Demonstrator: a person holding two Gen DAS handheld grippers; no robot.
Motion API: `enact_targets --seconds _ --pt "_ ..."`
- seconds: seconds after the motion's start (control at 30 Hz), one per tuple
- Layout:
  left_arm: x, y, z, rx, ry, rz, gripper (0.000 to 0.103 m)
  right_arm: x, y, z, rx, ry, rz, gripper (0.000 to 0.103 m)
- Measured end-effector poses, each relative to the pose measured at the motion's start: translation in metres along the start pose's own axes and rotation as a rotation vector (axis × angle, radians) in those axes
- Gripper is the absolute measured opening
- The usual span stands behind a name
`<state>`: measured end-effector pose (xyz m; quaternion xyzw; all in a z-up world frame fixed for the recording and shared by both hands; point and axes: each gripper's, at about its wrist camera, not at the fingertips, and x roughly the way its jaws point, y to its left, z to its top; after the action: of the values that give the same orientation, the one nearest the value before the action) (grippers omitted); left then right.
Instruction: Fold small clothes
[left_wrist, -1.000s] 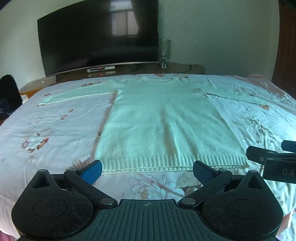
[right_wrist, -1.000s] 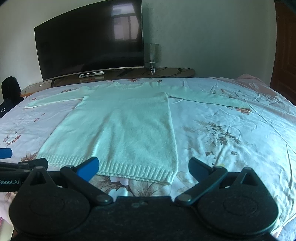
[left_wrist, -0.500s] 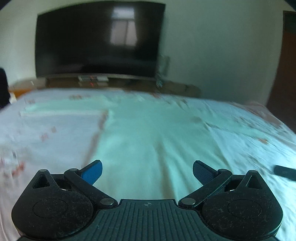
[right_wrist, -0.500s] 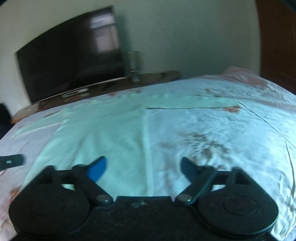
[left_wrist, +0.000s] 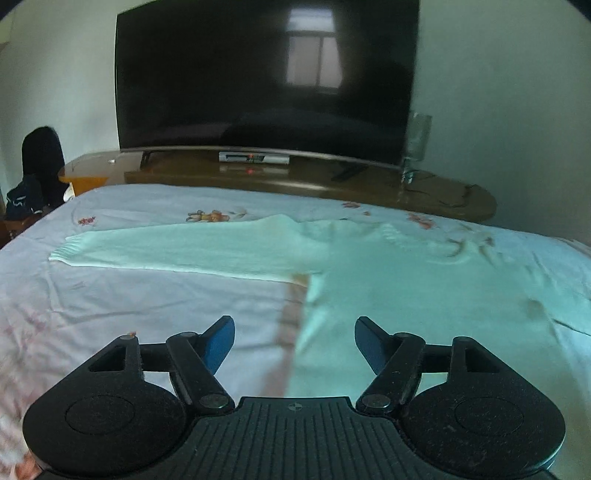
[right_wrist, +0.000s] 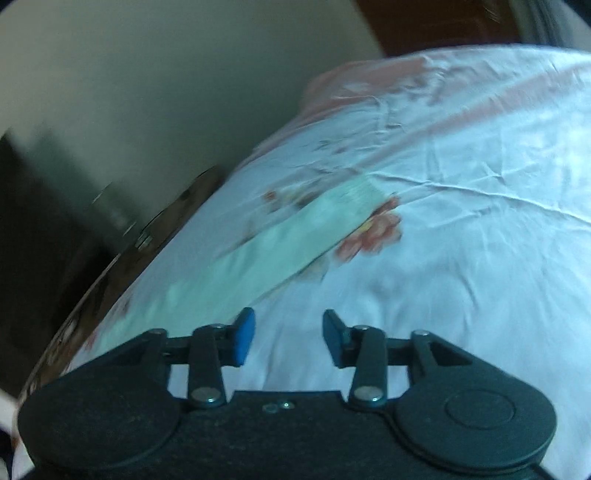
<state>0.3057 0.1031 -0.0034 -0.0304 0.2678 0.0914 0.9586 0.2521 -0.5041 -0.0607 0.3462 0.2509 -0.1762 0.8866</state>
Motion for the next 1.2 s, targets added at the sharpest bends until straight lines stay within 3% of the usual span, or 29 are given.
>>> enact_targets --seconds 0.07,0.23,0.33,0.57,0.7,0.83,0.97,1.2 --pt "0.020 0.008 -0.001 -0.019 0.030 -0.004 0.072 0.030 -0.017 0.011 0.114 0.017 -0.010 0.036" --pt "0.053 0.023 -0.012 -0.101 0.077 -0.042 0.072 0.074 -0.041 0.021 0.258 0.000 0.025 0.036" --pt "0.067 0.030 -0.016 -0.121 0.103 -0.077 0.072 0.086 -0.039 0.026 0.260 -0.015 0.029 0.032" --pt "0.088 0.050 -0.026 -0.183 0.154 -0.104 0.072 0.099 -0.042 0.038 0.250 -0.025 0.003 0.005" --pt "0.089 0.060 -0.031 -0.163 0.164 -0.091 0.072 0.101 -0.030 0.044 0.155 -0.027 -0.046 0.005" --pt "0.088 0.070 -0.034 -0.178 0.173 -0.103 0.072 0.094 0.022 0.044 -0.056 -0.065 -0.078 0.005" --pt "0.085 0.079 -0.036 -0.184 0.173 -0.087 0.072 0.093 0.117 0.018 -0.324 -0.054 0.033 0.005" --pt "0.071 0.100 -0.046 -0.189 0.206 -0.066 0.072 0.112 0.276 -0.100 -0.690 0.107 0.288 0.005"
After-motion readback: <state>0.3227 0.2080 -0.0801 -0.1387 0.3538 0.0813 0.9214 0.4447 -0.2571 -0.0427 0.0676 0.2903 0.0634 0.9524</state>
